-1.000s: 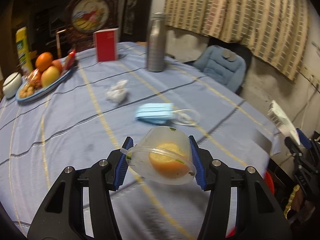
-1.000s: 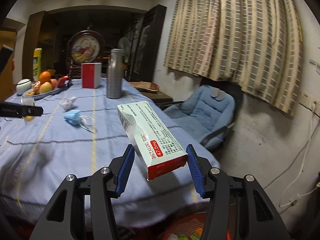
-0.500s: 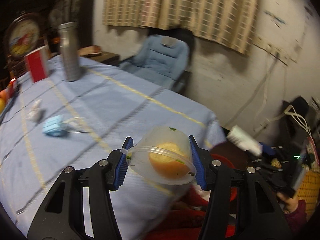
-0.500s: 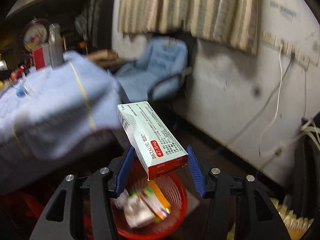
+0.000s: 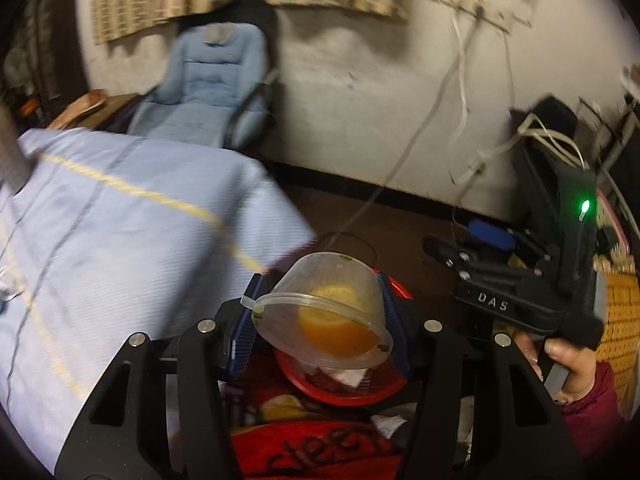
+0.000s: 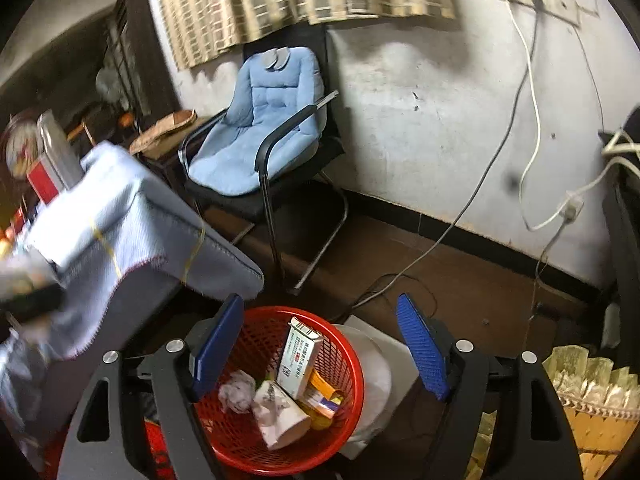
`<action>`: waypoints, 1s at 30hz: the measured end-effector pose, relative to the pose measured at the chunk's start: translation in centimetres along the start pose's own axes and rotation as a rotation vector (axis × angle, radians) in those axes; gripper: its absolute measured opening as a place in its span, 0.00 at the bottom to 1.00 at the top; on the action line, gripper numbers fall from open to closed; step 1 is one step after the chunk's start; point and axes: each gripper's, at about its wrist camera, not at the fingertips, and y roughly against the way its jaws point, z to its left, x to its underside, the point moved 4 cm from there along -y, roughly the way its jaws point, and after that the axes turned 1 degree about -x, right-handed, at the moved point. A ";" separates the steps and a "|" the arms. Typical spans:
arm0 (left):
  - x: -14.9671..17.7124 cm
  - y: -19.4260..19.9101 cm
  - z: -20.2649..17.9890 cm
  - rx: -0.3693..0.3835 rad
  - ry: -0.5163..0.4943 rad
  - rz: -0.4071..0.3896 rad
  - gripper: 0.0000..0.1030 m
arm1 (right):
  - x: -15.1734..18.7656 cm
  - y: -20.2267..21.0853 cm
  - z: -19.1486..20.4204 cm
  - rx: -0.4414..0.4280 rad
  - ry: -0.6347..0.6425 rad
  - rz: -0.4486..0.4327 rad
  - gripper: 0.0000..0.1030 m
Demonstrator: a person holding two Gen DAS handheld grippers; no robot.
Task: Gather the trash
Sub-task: 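Carry the cup and box to the wastebasket and open both tools, then move both open tools back over the table toward the blue face mask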
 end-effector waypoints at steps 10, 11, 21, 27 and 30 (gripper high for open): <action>-1.2 -0.8 -0.3 -0.057 -0.006 -0.004 0.92 | -0.2 1.0 0.3 -0.014 0.006 -0.027 0.75; -1.1 -0.5 0.1 -0.062 0.007 -0.006 0.92 | -0.1 0.9 0.5 -0.015 0.011 -0.025 0.75; -0.9 4.0 7.6 -0.165 0.143 -0.063 0.92 | -0.3 1.6 3.4 -0.040 0.075 -0.032 0.75; -0.4 6.9 12.2 -0.271 0.175 -0.093 0.93 | -0.4 1.7 5.9 -0.068 0.123 -0.028 0.76; 0.4 8.3 15.1 -0.334 0.200 -0.100 0.93 | -0.8 1.8 8.0 -0.093 0.158 -0.036 0.76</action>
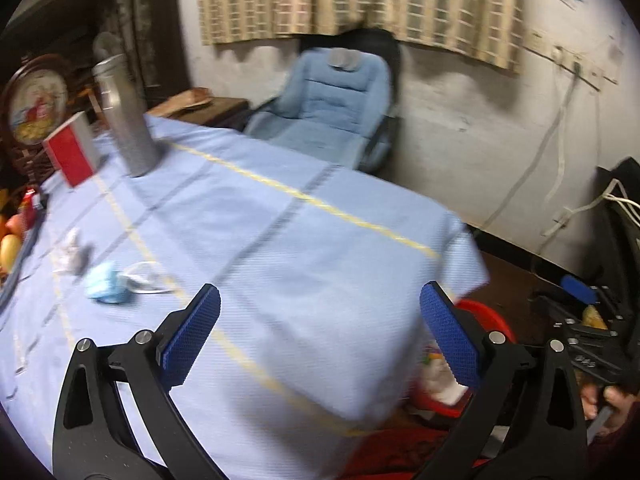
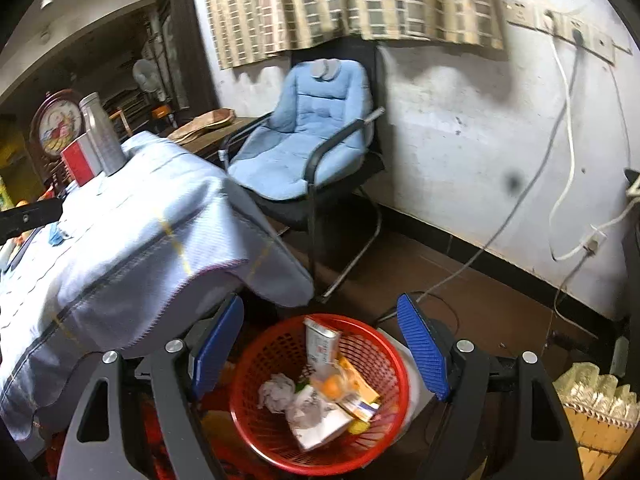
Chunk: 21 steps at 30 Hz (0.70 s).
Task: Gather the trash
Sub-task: 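Move both open tools back over the table toward the blue face mask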
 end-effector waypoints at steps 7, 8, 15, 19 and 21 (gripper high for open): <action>0.7 0.7 10.7 -0.147 0.136 -0.007 0.93 | -3.4 -0.2 7.6 -0.114 0.111 -0.037 0.80; 0.7 0.8 12.0 -0.168 0.151 -0.010 0.93 | -4.1 -0.3 9.4 -0.141 0.133 -0.052 0.82; 3.0 0.4 24.9 -0.299 0.356 -0.017 0.94 | -8.4 -2.7 20.6 -0.281 0.233 -0.075 0.86; 5.9 -0.9 30.8 -0.359 0.497 0.003 0.94 | -10.1 -5.4 26.3 -0.349 0.227 -0.038 0.86; 7.0 -1.3 33.3 -0.401 0.575 0.036 0.94 | -10.5 -6.6 28.9 -0.374 0.229 -0.022 0.86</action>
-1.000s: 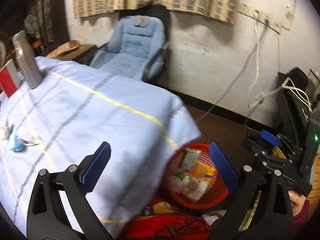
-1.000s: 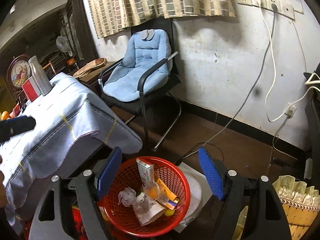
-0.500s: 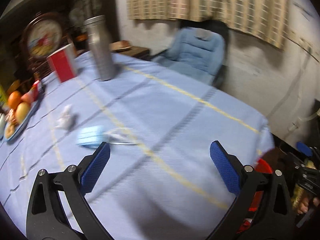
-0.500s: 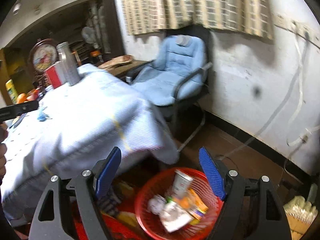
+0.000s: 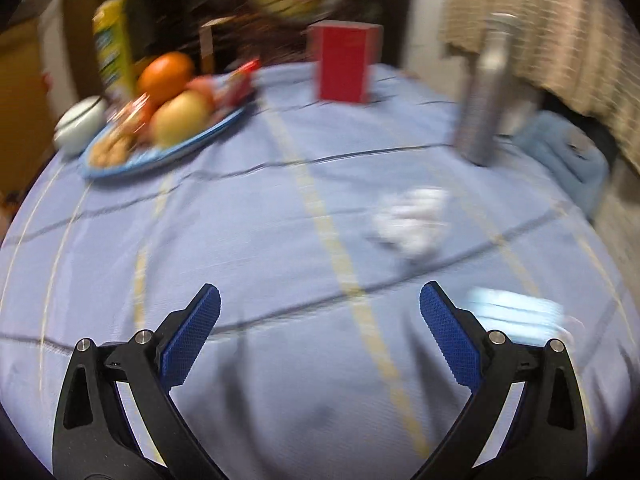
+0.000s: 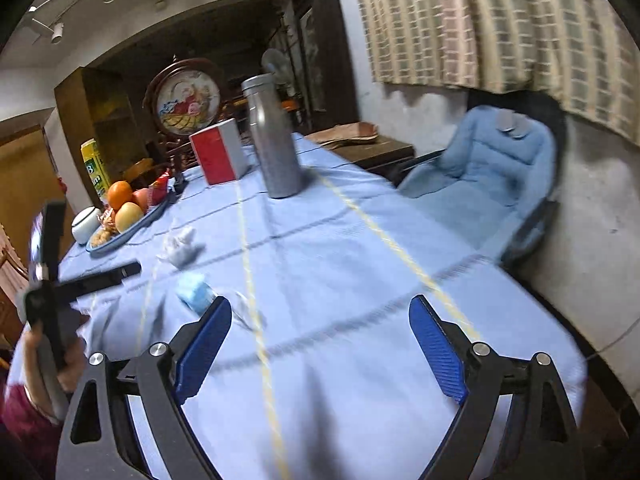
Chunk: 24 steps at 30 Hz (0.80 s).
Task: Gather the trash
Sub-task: 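Move both open tools back over the table toward the blue face mask, then close the right tool on the blue face mask and lift it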
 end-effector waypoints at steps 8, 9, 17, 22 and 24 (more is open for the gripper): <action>-0.2 -1.6 2.4 0.005 0.101 0.052 0.94 | 0.0 -6.6 5.3 -0.101 -0.017 0.145 0.86; 0.0 -2.1 2.4 0.001 0.098 0.073 0.94 | 0.1 -6.9 5.4 -0.114 -0.032 0.154 0.86; 0.8 -3.8 1.3 -0.098 -0.003 0.151 0.94 | 0.3 -9.4 5.9 -0.124 -0.083 0.218 0.86; 1.0 -3.5 1.4 -0.098 0.012 0.149 0.94 | 0.3 -10.9 7.9 -0.127 -0.022 0.257 0.86; 1.0 -3.6 1.4 -0.100 0.014 0.149 0.95 | 0.5 -11.2 8.5 -0.131 0.012 0.278 0.86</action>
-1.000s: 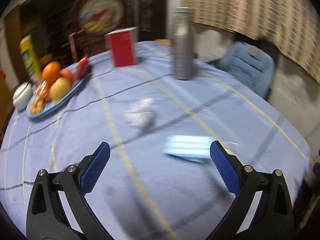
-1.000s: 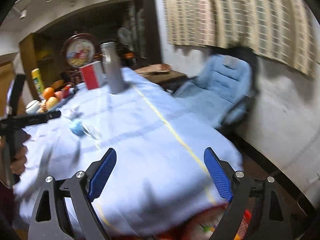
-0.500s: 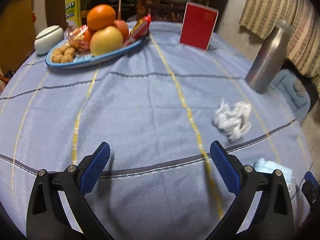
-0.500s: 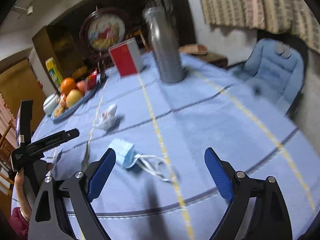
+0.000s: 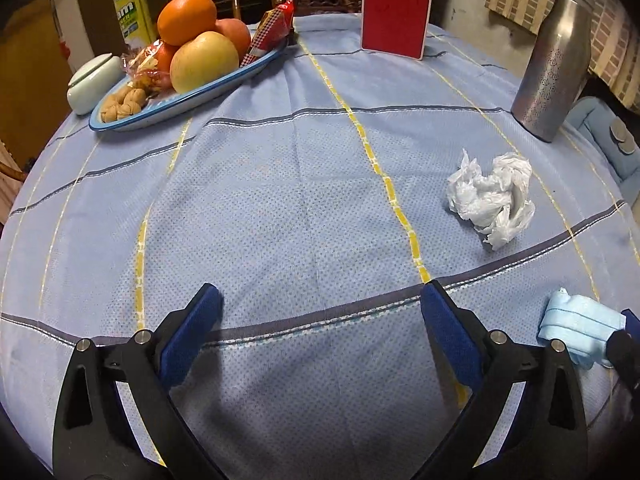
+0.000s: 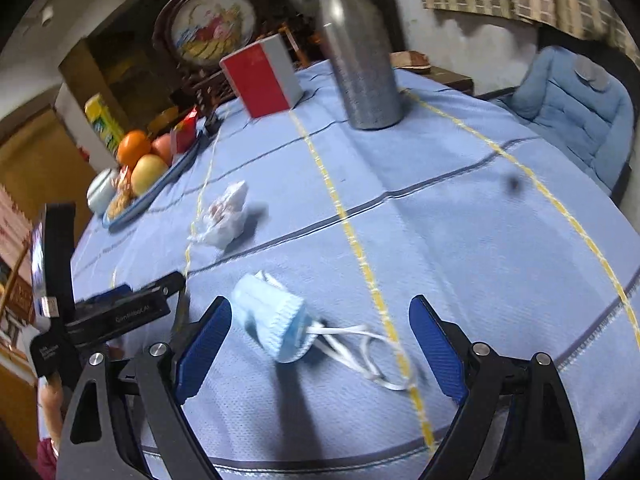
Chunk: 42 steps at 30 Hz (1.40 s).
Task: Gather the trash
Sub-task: 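Close the right tool on the blue face mask and lift it, then lower the left tool onto the crumpled white tissue and close on it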
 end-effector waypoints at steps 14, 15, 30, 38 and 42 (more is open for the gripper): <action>-0.1 0.0 0.0 0.001 -0.002 0.000 0.95 | 0.3 -0.4 -0.5 -0.122 -0.056 0.038 0.17; -0.1 0.0 0.0 0.001 -0.002 0.000 0.95 | 0.3 0.0 -0.8 -0.123 -0.073 0.016 0.16; -0.5 1.1 -1.2 0.073 -0.048 -0.030 0.94 | 0.4 1.2 -4.7 -0.060 -0.255 -0.058 0.28; -3.3 2.4 -4.6 0.161 -0.096 -0.023 0.94 | 0.5 0.9 -4.8 -0.058 -0.269 -0.042 0.29; -4.5 1.2 -6.8 0.197 -0.102 -0.040 0.94 | 0.5 0.8 -4.9 -0.060 -0.275 -0.041 0.30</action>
